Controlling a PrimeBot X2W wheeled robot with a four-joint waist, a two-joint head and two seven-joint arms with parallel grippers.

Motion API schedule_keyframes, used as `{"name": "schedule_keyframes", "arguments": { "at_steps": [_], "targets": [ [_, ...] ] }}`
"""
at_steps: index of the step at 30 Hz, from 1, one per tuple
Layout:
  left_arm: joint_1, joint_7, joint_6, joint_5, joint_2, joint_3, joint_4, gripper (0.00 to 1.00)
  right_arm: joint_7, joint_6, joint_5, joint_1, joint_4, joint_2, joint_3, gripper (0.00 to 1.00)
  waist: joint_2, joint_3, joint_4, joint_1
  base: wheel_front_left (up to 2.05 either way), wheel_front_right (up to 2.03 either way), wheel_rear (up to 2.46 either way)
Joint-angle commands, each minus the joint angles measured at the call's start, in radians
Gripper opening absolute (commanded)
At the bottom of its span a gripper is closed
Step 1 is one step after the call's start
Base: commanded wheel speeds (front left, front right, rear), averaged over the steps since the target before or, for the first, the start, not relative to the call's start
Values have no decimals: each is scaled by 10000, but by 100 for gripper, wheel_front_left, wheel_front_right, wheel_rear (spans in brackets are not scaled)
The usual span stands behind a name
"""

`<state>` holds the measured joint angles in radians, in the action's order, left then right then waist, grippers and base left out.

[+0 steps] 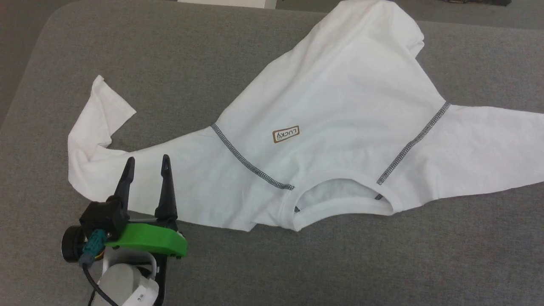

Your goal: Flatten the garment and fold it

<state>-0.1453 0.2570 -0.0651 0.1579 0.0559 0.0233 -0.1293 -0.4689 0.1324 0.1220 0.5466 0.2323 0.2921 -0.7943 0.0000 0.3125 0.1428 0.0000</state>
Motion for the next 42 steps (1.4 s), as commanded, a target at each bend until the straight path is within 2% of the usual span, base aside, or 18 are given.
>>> {"name": "schedule_keyframes", "arguments": {
  "at_steps": [1,5,11,15,19,23,25,32,39,40,41,42],
  "targets": [
    [-19,47,-34,-55,31,24,-44,100,280,-17,-418,-208,2,-34,379,100,0,-369,-16,0,0,0,0],
    [190,47,-20,-23,22,2,-163,100,1161,-17,-1457,-825,-455,-347,1351,100,0,-883,-73,0,0,0,0],
    [654,23,59,264,-5,-46,-311,100,1927,-17,-2859,-2453,-1952,-1860,2211,100,0,-1724,-124,0,0,0,0],
    [1044,-725,270,894,-32,-90,-351,100,2128,-17,-3239,-3786,-2657,-2344,2749,100,0,-2009,-206,0,0,0,0],
    [1459,-2458,404,1581,-47,-570,-278,100,2242,-17,-3784,-4727,-2491,-2411,3431,100,0,-2090,-425,0,0,0,0],
    [1630,-4304,358,1703,-50,-1344,-215,100,2487,-17,-4078,-5248,-2100,-2415,3801,100,0,-2149,-571,0,0,0,0],
    [1503,-5218,560,1734,-49,-1531,-246,100,2640,-17,-4139,-5324,-1970,-2416,4031,100,0,-2103,-744,0,0,0,0],
    [727,-6597,1636,1082,267,-1496,-746,100,2688,-17,-4240,-5172,-1908,-2418,4690,100,0,-1866,-1231,0,0,0,0],
    [384,-8067,1504,1043,604,-1792,-1388,100,2656,-17,-4179,-5064,-1838,-2418,5189,100,0,-1569,-1578,0,0,0,0],
    [391,-8239,1448,1093,621,-1828,-1443,83,2625,-17,-4119,-5060,-1851,-2418,5247,100,0,-1534,-1602,0,0,0,0],
    [397,-8342,1372,1165,626,-1854,-1459,32,2590,-17,-4085,-5051,-1861,-2418,5294,100,0,-1497,-1620,0,0,0,0],
    [405,-8326,1324,1227,621,-1850,-1443,0,2541,-17,-4022,-5052,-1872,-2418,5338,100,0,-1476,-1627,0,0,0,0]
  ]
}}
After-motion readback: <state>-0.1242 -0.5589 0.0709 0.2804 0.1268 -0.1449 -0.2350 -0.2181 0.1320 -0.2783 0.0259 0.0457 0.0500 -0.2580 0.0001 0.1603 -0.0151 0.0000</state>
